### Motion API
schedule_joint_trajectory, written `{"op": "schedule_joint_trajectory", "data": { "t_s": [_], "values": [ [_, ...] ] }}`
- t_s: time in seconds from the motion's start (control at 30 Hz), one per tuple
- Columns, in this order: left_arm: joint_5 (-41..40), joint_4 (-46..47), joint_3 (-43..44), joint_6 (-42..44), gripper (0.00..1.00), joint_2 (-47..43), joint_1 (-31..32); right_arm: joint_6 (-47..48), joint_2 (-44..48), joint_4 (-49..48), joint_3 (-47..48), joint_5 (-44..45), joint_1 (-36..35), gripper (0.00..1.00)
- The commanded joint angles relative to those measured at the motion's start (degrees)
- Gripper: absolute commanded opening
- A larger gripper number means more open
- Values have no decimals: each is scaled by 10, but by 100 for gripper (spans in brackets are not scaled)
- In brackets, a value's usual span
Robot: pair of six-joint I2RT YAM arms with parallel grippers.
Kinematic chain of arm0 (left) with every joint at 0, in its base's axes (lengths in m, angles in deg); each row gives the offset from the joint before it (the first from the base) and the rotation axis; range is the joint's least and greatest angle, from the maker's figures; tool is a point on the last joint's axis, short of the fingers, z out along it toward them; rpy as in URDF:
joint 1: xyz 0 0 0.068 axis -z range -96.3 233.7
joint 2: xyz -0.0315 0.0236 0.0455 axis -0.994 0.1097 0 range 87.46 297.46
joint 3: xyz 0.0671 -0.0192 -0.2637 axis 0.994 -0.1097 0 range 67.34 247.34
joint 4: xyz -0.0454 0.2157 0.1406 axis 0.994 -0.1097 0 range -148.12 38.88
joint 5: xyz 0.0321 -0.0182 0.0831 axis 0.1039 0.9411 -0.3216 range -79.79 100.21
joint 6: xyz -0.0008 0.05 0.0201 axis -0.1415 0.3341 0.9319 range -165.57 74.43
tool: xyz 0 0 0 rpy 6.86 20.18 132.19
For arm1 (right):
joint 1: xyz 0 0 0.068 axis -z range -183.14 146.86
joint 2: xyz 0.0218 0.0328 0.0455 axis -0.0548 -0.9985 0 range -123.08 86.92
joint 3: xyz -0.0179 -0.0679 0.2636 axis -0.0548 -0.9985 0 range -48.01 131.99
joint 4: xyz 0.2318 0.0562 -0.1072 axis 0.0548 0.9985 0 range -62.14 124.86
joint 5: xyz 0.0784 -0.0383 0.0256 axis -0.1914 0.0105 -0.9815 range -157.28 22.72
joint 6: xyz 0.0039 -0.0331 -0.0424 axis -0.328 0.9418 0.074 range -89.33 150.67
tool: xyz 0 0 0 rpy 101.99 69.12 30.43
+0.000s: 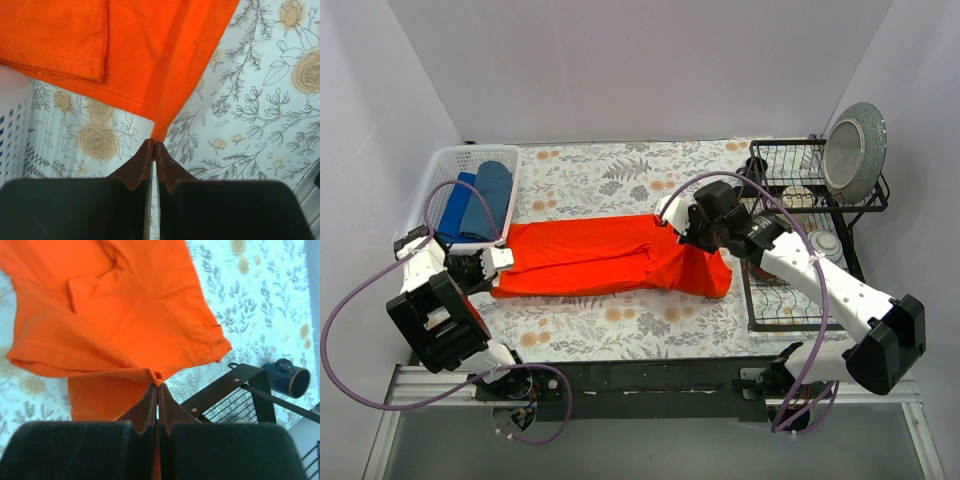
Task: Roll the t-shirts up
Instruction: Fold the T-shirt at the center of the board.
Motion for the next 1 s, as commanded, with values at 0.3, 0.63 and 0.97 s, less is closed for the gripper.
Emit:
{"op": "schedule_joint_trajectory", "data": {
  "t_s": [0.3, 0.63, 0.97],
  "values": [
    [68, 97, 55, -149, 0, 22, 55, 31, -84, -73, 83, 46, 62, 1],
    [37, 193, 41, -266, 0, 23, 118, 62, -134, -81, 119, 28, 92, 1],
    [2, 236, 35, -298, 0, 25, 121, 75, -184, -87, 150, 18, 106, 1]
  ]
}}
